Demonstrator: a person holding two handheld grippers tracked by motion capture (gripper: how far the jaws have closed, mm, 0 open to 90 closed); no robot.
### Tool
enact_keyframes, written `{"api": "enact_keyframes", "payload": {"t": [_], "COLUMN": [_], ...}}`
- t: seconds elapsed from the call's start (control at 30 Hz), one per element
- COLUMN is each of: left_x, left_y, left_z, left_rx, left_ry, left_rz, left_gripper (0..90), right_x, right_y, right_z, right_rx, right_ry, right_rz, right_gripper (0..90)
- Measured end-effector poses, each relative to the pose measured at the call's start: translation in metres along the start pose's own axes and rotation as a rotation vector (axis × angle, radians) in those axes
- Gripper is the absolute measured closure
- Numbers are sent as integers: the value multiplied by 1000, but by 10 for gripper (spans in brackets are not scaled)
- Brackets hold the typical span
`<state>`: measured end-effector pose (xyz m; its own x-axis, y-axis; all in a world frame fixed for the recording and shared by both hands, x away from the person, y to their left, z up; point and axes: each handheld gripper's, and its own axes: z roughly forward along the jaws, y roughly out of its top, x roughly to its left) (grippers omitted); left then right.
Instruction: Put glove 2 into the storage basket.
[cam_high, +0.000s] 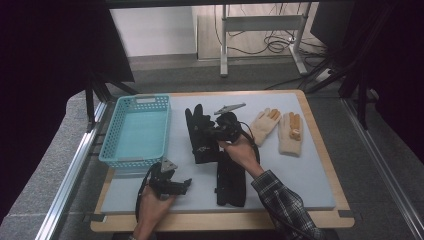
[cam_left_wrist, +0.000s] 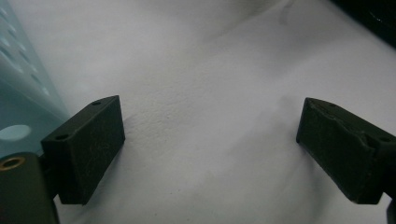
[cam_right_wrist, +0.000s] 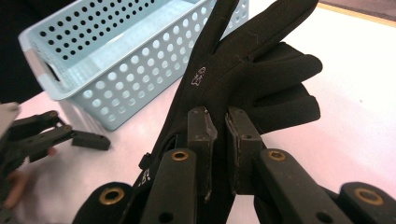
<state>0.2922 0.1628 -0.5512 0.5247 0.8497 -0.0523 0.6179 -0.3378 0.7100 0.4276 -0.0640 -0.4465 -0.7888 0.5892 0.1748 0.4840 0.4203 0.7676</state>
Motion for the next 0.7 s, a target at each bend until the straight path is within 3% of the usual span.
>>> {"api": "enact_keyframes", "payload": {"t": [0.4, 0.7], "left_x": [0, 0], "left_y": [0, 0], "left_z": [0, 0], "left_rx": [1, -2], "left_ry": [0, 0], "left_rz": [1, -2], "left_gripper": [80, 81], "right_x": [2, 17], "right_y": [-34, -62], "right_z": [-54, -80], "right_rx": [-39, -51], "right_ry": [-34, -49], "right_rz": [79, 121], "right_gripper": [798, 796]}}
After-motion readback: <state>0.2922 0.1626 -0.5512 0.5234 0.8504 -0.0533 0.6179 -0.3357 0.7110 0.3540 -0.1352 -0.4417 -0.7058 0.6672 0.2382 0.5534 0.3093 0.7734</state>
